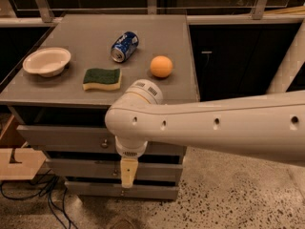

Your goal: Open top drawer

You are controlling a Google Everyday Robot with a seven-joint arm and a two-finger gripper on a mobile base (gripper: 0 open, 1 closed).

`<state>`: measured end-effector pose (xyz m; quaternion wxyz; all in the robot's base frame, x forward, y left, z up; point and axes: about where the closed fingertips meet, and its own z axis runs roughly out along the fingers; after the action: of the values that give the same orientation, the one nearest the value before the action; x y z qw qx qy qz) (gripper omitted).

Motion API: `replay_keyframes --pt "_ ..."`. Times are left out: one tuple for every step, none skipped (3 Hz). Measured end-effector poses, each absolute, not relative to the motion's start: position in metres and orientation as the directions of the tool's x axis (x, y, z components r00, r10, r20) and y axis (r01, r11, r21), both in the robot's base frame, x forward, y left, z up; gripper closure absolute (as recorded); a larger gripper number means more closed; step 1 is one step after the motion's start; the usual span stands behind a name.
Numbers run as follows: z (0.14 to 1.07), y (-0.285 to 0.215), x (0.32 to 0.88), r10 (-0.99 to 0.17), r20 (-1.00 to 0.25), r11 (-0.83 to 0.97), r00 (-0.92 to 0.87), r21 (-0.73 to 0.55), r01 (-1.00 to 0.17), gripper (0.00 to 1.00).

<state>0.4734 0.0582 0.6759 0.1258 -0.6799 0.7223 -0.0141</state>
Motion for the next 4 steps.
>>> replay_keyframes --pt "0.666 0.054 0.495 -0.988 -0.145 0.087 -0.058 -0.198 -0.976 0.00" --pt "0.658 0.049 0.511 -0.989 -0.132 0.094 -0.068 -0.199 -0.975 0.00" --pt "0.642 0.051 0.516 -0.990 -0.128 0.087 -0.066 -0.170 -0.982 0.00" --pt "0.630 0.053 0.523 -0.989 -0.131 0.084 -0.065 -0.147 -0.985 0.00"
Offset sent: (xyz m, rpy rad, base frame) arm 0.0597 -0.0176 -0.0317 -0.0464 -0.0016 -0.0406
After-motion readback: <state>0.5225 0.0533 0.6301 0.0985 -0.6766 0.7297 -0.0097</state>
